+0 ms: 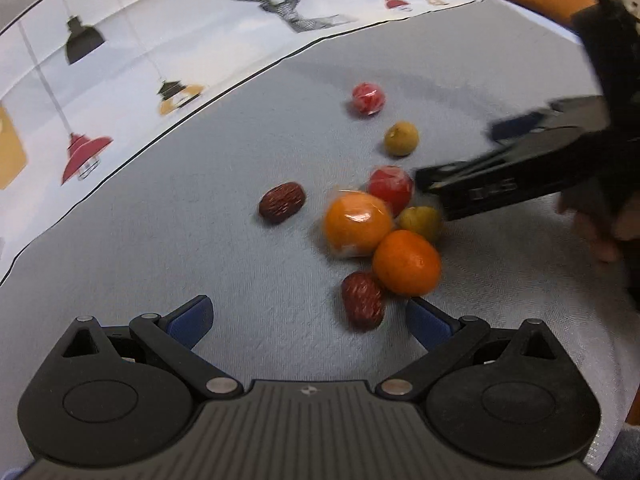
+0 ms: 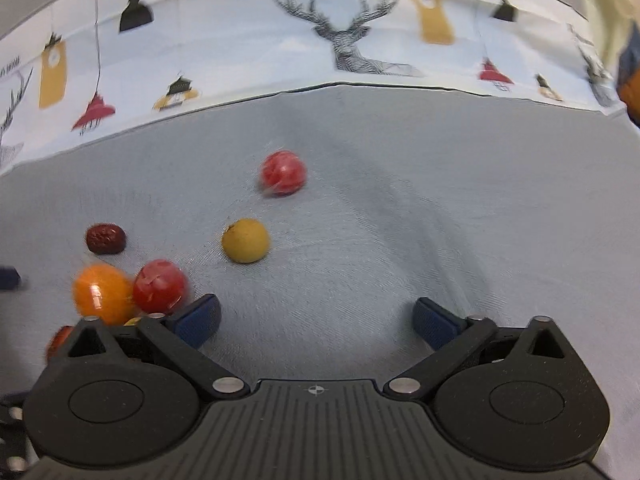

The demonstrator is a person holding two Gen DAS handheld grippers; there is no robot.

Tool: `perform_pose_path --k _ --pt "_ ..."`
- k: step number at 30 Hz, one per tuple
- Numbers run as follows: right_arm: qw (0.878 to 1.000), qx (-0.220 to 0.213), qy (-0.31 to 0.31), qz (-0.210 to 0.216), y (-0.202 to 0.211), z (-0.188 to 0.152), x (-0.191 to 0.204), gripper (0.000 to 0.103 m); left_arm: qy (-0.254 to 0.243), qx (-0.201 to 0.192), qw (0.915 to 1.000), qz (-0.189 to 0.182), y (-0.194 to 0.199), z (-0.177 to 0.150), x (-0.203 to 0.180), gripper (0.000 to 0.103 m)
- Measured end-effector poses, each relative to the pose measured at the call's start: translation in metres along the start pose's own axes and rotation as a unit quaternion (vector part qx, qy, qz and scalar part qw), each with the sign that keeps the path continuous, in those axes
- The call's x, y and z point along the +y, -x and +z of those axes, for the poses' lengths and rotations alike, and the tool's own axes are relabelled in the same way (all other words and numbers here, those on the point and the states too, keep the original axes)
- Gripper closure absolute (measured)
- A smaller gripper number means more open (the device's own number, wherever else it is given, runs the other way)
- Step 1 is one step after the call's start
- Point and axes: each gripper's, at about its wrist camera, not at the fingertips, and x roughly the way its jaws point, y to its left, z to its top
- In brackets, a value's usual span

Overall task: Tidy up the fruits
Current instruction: 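Grasp a red date with the left tool while the right tool grasps a yellow fruit, then carry the red date in the left tool while the right tool carries the yellow fruit to the plate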

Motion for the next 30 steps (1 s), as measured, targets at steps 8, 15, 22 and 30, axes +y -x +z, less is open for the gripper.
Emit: perform_pose_path --k 8,15,22,30 --pt "0.997 -0.064 0.031 0.024 -0.016 0.009 0.012 0.023 -0.006 -0.015 0.9961 -0.087 0.002 0.006 -0.007 0.075" --pt "0.998 -0.07 -0.004 -0.011 0.0 0.012 0.002 0.075 0.028 -0.015 0.9979 -0.057 0.029 0.001 -0.004 0.081" --pt "0.992 -0.084 -0.071 -0.055 0.07 -0.005 -0.016 0.075 0.094 -0.016 0.9954 -0.006 0.11 -0.021 0.022 0.081" --pt "0.987 -0.133 -0.084 -0.008 0.186 -0.014 0.013 0.075 0.135 -0.012 0.9901 0.036 0.214 -0.061 0.034 0.081"
